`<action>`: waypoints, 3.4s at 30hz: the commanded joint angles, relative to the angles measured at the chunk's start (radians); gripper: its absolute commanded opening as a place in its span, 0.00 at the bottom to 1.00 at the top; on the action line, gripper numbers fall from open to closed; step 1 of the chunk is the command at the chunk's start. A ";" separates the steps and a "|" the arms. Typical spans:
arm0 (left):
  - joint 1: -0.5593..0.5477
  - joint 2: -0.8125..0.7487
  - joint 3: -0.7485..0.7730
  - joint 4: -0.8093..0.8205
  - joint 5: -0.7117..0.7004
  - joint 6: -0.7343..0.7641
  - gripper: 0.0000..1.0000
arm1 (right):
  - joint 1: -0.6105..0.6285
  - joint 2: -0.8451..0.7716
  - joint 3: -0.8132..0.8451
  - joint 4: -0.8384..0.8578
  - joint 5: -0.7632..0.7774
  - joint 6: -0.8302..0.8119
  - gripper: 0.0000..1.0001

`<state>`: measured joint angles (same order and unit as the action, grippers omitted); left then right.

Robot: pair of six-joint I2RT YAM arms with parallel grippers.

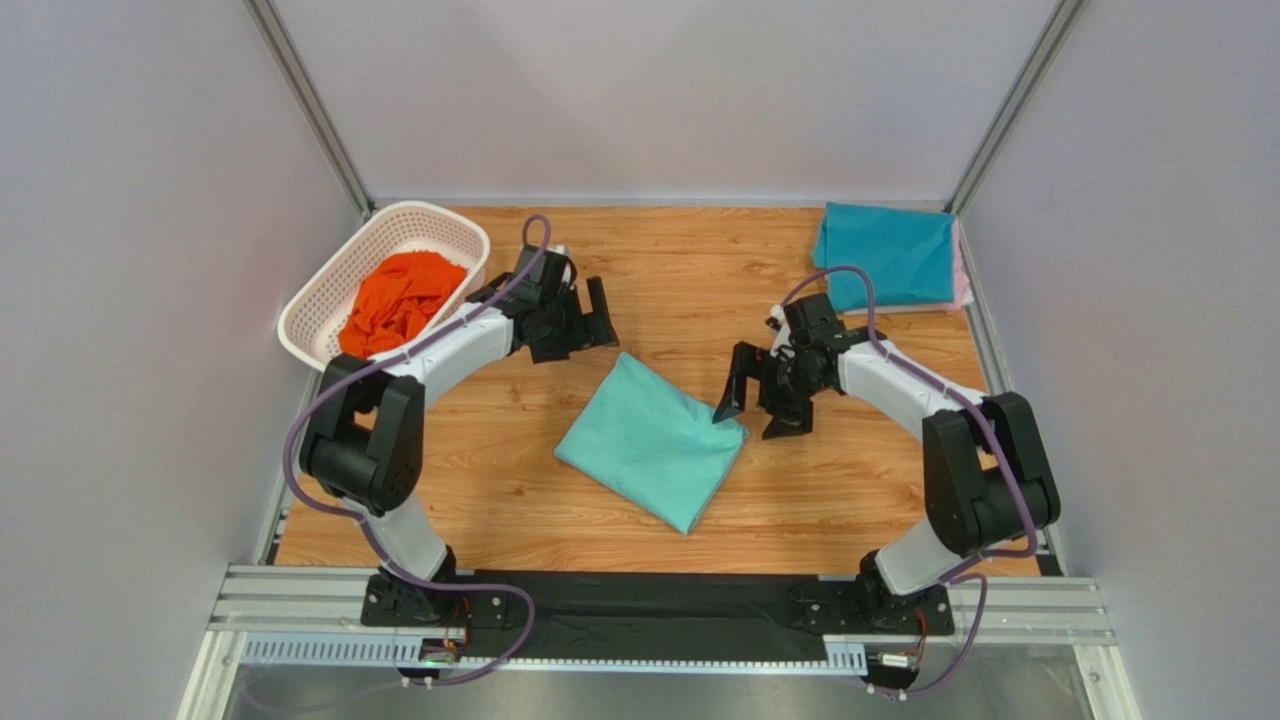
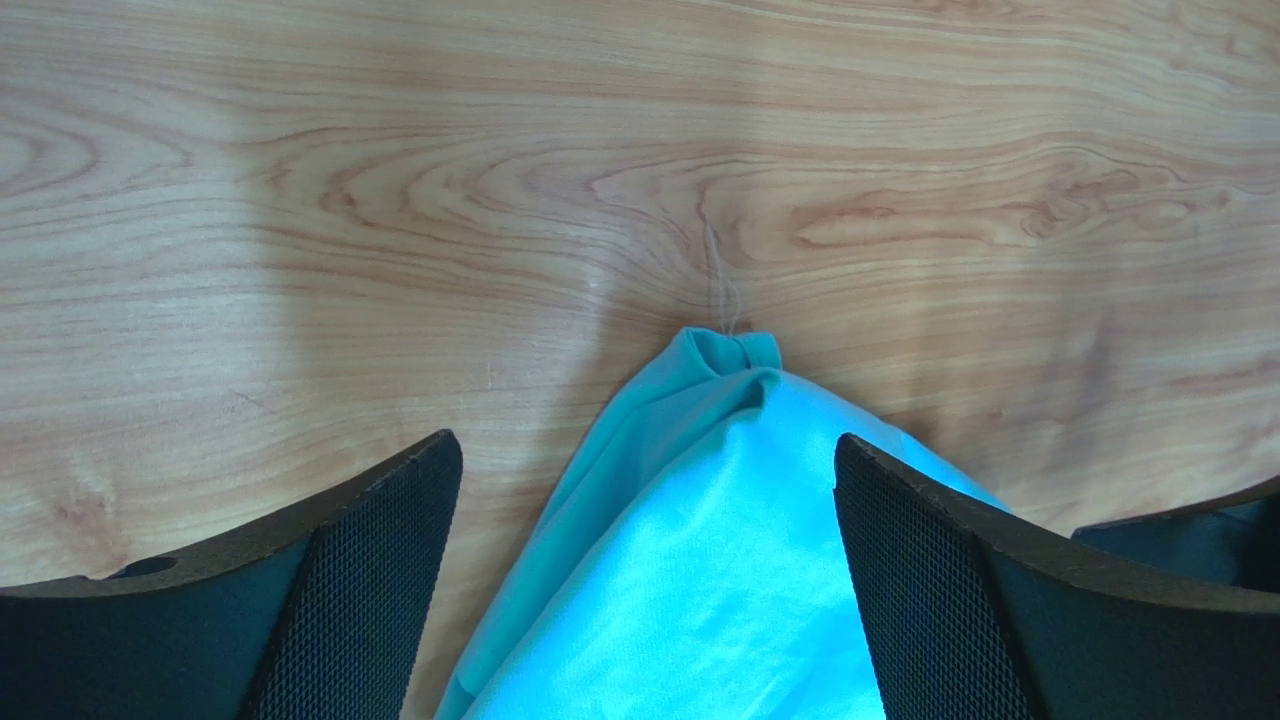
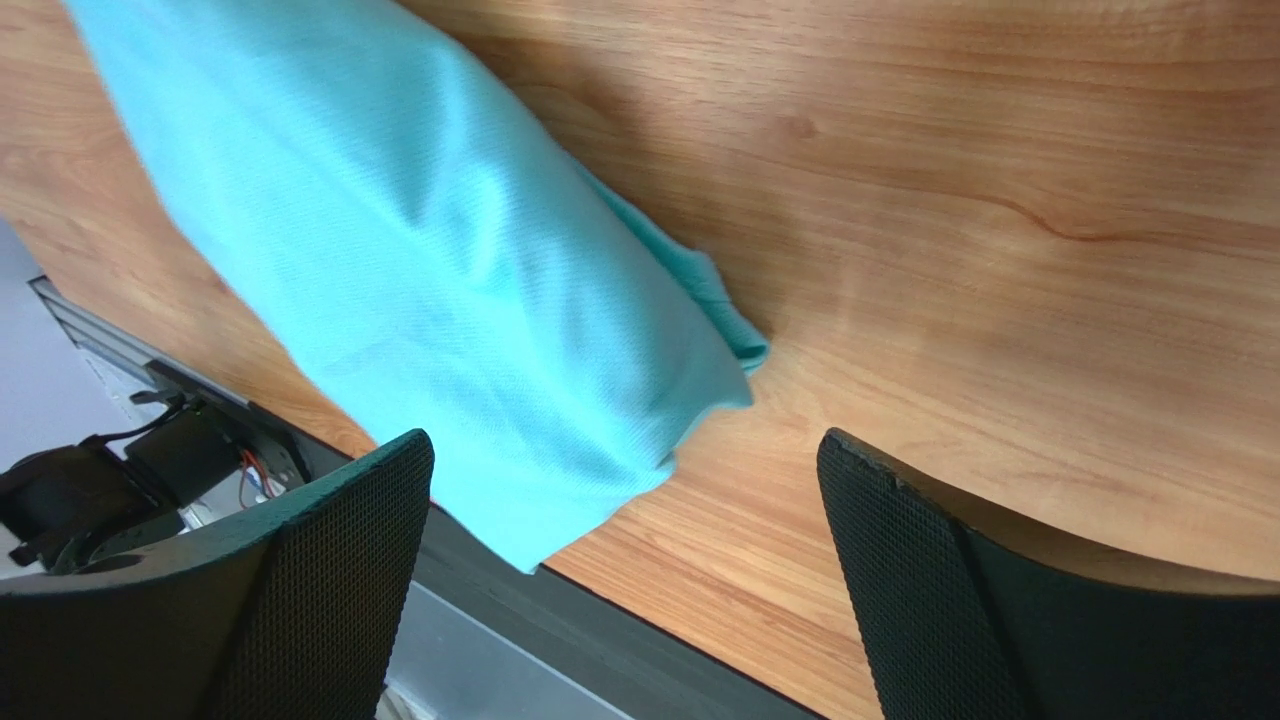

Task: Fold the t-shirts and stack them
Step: Fold the tshirt, then neatly place the folded tshirt to the corner

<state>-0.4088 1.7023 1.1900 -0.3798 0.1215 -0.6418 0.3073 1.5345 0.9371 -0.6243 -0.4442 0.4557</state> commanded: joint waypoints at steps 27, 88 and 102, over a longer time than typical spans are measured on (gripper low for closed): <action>-0.104 0.094 0.043 0.139 0.187 -0.015 1.00 | 0.196 -0.018 -0.006 0.190 0.024 0.057 1.00; -0.104 -1.225 -0.472 -0.628 -0.461 -0.222 1.00 | 0.197 -0.183 -0.233 0.233 0.326 0.219 0.78; -0.104 -1.222 -0.472 -0.640 -0.476 -0.226 1.00 | 0.271 0.019 -0.184 0.281 0.361 0.239 0.39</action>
<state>-0.5140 0.4778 0.7082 -1.0122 -0.3382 -0.8589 0.5610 1.5051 0.7414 -0.3595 -0.1383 0.6838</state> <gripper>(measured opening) 0.993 0.450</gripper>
